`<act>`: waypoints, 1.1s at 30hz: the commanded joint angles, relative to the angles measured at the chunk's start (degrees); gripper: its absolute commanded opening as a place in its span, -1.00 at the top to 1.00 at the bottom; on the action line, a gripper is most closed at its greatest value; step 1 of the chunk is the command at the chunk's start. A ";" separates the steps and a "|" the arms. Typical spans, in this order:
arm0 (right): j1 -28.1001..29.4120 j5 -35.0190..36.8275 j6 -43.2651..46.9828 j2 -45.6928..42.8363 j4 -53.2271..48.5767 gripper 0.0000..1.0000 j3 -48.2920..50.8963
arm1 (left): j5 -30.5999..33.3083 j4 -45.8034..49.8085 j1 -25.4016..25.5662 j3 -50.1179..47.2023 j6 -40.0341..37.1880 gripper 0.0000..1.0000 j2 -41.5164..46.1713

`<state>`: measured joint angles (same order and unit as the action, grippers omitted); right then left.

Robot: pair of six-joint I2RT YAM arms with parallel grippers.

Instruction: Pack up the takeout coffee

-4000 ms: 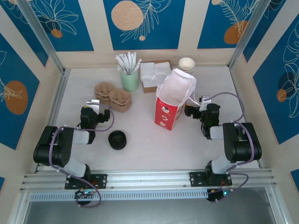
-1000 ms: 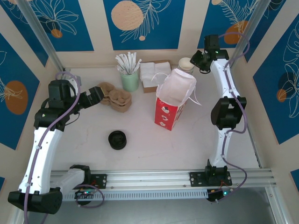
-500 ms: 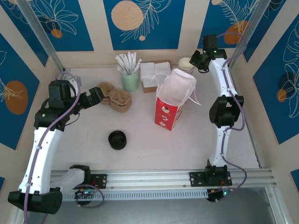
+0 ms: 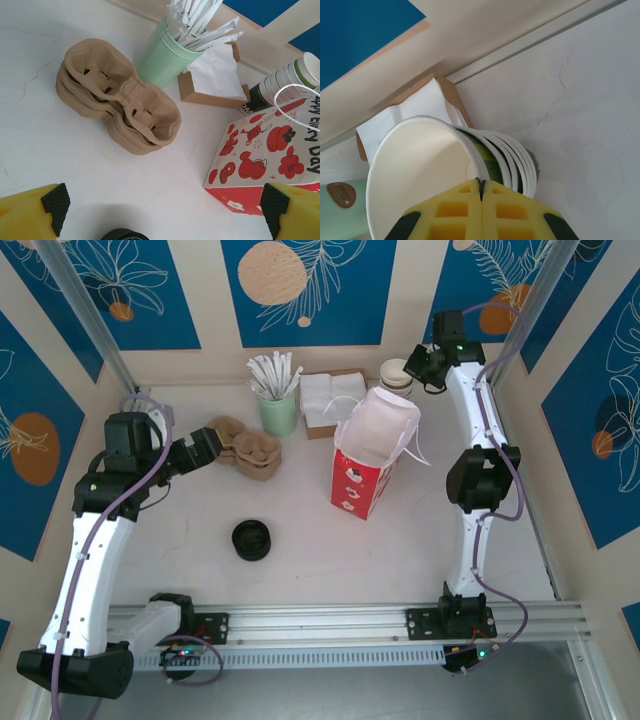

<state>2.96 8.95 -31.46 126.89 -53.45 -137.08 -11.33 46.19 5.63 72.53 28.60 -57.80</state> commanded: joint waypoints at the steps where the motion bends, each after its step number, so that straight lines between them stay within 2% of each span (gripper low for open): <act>1: 0.36 0.21 1.18 0.02 -2.44 0.99 -4.54 | 0.61 1.53 -0.14 0.41 -0.06 -0.98 1.37; 8: 0.63 -0.78 1.58 -2.99 -5.17 1.00 -10.47 | 0.70 2.47 -0.09 1.87 -0.51 -0.98 1.85; 19: -0.96 -0.60 1.38 -17.16 -9.45 1.00 -10.27 | -0.26 3.36 -0.12 3.49 -1.39 -0.98 3.26; 26: -3.59 0.95 2.28 -30.87 -12.41 1.00 -0.16 | -1.59 4.14 -0.09 3.14 -2.62 -0.98 4.79; 33: -7.16 2.04 2.10 -48.06 -15.81 1.00 19.77 | -4.41 3.91 -0.09 1.64 -2.96 -0.97 6.27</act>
<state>-3.20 10.13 -30.09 83.77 -65.25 -124.38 -13.34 49.15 5.63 74.15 26.70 -52.82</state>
